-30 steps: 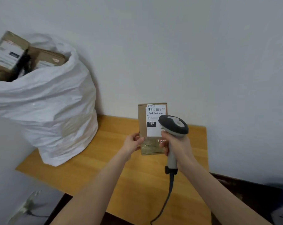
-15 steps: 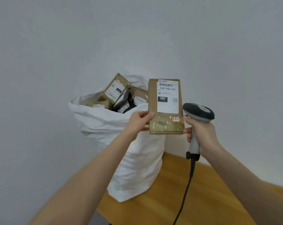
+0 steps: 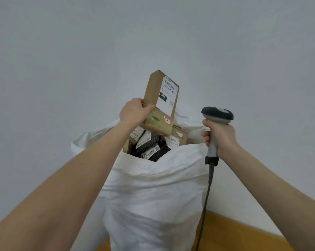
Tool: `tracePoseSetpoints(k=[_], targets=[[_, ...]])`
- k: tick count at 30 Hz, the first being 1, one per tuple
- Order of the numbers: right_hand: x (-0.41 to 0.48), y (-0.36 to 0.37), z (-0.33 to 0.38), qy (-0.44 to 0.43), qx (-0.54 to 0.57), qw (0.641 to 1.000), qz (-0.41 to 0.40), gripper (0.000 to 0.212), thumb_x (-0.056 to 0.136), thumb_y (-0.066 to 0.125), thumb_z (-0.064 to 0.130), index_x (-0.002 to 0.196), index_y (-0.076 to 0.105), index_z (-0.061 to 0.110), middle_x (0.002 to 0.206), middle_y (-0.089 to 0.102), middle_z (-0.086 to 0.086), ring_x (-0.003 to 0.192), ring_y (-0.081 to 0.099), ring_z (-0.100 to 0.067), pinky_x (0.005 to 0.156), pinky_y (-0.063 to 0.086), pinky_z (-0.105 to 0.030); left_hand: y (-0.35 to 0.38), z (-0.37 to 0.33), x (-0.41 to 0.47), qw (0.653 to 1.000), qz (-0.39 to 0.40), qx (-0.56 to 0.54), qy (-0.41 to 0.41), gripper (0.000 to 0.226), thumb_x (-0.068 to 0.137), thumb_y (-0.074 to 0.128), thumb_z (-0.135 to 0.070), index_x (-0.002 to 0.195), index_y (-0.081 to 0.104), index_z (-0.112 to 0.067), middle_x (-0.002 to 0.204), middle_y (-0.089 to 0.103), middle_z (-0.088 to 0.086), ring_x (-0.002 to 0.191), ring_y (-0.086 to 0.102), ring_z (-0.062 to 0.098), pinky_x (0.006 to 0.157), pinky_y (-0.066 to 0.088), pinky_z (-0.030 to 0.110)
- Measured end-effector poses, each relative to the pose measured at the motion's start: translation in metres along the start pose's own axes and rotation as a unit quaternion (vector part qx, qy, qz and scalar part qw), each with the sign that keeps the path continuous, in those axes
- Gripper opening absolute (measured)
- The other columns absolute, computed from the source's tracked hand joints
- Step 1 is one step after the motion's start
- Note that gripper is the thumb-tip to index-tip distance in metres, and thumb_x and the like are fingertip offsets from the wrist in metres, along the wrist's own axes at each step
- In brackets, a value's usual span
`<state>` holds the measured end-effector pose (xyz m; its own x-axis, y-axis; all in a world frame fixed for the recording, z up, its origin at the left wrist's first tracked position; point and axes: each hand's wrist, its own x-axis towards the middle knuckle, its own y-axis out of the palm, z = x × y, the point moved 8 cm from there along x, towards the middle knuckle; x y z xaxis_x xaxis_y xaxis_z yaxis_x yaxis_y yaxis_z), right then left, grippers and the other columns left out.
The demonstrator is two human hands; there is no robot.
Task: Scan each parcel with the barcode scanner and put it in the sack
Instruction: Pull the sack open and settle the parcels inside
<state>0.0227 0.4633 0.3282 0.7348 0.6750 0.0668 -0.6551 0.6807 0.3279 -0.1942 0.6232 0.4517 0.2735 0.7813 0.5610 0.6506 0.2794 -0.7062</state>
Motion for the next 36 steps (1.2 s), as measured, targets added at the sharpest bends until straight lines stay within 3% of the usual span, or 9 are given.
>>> tracePoseSetpoints(k=[3, 8, 11, 13, 20, 23, 27, 31, 36], targets=[[0.030, 0.008, -0.003, 0.002, -0.006, 1.000, -0.015, 0.014, 0.080, 0.072, 0.020, 0.086, 0.063, 0.011, 0.055, 0.062, -0.005, 0.043, 0.051, -0.014, 0.049, 0.045, -0.025, 0.026, 0.010, 0.034, 0.999, 0.046, -0.009, -0.010, 0.050, 0.085, 0.057, -0.049, 0.130, 0.056, -0.027, 0.120, 0.063, 0.003, 0.101, 0.063, 0.027, 0.088, 0.053, 0.038], [0.069, 0.001, -0.004, -0.009, -0.033, 0.997, -0.065, 0.016, 0.079, 0.073, 0.022, 0.086, 0.064, 0.012, 0.058, 0.065, -0.005, 0.047, 0.053, -0.014, 0.053, 0.047, -0.027, 0.069, 0.015, 0.079, 0.973, 0.232, 0.006, 0.003, 0.031, 0.090, 0.061, -0.032, 0.119, 0.064, -0.024, 0.115, 0.064, 0.005, 0.079, 0.060, 0.017, 0.053, 0.050, 0.028], [0.083, -0.015, -0.012, -0.016, -0.066, 0.992, -0.107, 0.019, 0.076, 0.074, 0.025, 0.087, 0.065, 0.013, 0.070, 0.067, -0.004, 0.061, 0.058, -0.016, 0.058, 0.048, -0.029, 0.115, 0.005, 0.072, 0.930, 0.340, 0.101, 0.096, 0.061, 0.090, 0.062, -0.037, 0.146, 0.039, -0.026, 0.143, 0.047, 0.001, 0.117, 0.054, 0.022, 0.084, 0.052, 0.035], [0.087, -0.028, -0.021, -0.017, -0.094, 0.985, -0.146, 0.023, 0.076, 0.076, 0.028, 0.089, 0.063, 0.015, 0.079, 0.062, -0.002, 0.074, 0.057, -0.018, 0.062, 0.051, -0.032, 0.139, -0.018, 0.059, 0.912, 0.334, 0.135, 0.197, 0.075, 0.089, 0.061, -0.047, 0.151, 0.027, -0.024, 0.155, 0.032, 0.000, 0.139, 0.036, 0.023, 0.110, 0.033, 0.036], [0.090, -0.040, -0.063, 0.028, -0.142, 0.975, -0.171, 0.038, 0.079, 0.078, 0.028, 0.108, 0.066, 0.007, 0.097, 0.063, -0.007, 0.097, 0.061, -0.030, 0.091, 0.051, -0.044, 0.195, -0.044, 0.006, 0.792, 0.450, 0.217, 0.350, 0.078, 0.078, 0.063, -0.066, 0.145, 0.041, -0.031, 0.157, 0.027, -0.003, 0.140, 0.033, 0.023, 0.113, 0.027, 0.039], [0.091, -0.035, -0.080, 0.062, -0.115, 0.978, -0.161, 0.036, 0.080, 0.076, 0.018, 0.110, 0.064, 0.003, 0.103, 0.066, -0.016, 0.092, 0.065, -0.037, 0.088, 0.055, -0.049, 0.199, -0.035, 0.016, 0.805, 0.417, 0.211, 0.365, 0.065, 0.084, 0.062, -0.058, 0.141, 0.046, -0.033, 0.158, 0.027, -0.003, 0.138, 0.036, 0.023, 0.111, 0.031, 0.040], [0.093, -0.024, -0.078, 0.063, -0.088, 0.979, -0.172, 0.011, 0.079, 0.065, -0.006, 0.086, 0.060, 0.001, 0.073, 0.056, -0.013, 0.060, 0.052, -0.026, 0.061, 0.045, -0.034, 0.204, -0.017, 0.033, 0.819, 0.415, 0.203, 0.340, 0.058, 0.085, 0.067, -0.048, 0.139, 0.050, -0.034, 0.157, 0.028, -0.002, 0.140, 0.033, 0.023, 0.113, 0.028, 0.040], [0.109, 0.016, -0.028, -0.006, -0.024, 0.992, -0.121, 0.023, 0.080, 0.065, -0.009, 0.078, 0.061, 0.013, 0.077, 0.061, -0.003, 0.067, 0.056, -0.020, 0.061, 0.049, -0.030, 0.200, 0.012, 0.047, 0.859, 0.416, 0.141, 0.262, 0.053, 0.087, 0.069, -0.025, 0.136, 0.053, -0.033, 0.157, 0.029, -0.004, 0.140, 0.035, 0.018, 0.110, 0.033, 0.033], [0.116, 0.038, 0.007, -0.040, -0.017, 0.996, -0.075, 0.017, 0.080, 0.069, -0.003, 0.083, 0.063, 0.012, 0.080, 0.063, -0.002, 0.070, 0.059, -0.018, 0.070, 0.056, -0.031, 0.189, 0.029, 0.040, 0.852, 0.420, 0.159, 0.268, 0.045, 0.096, 0.055, -0.025, 0.136, 0.048, -0.043, 0.162, 0.004, -0.011, 0.147, 0.017, 0.015, 0.117, 0.021, 0.036]])
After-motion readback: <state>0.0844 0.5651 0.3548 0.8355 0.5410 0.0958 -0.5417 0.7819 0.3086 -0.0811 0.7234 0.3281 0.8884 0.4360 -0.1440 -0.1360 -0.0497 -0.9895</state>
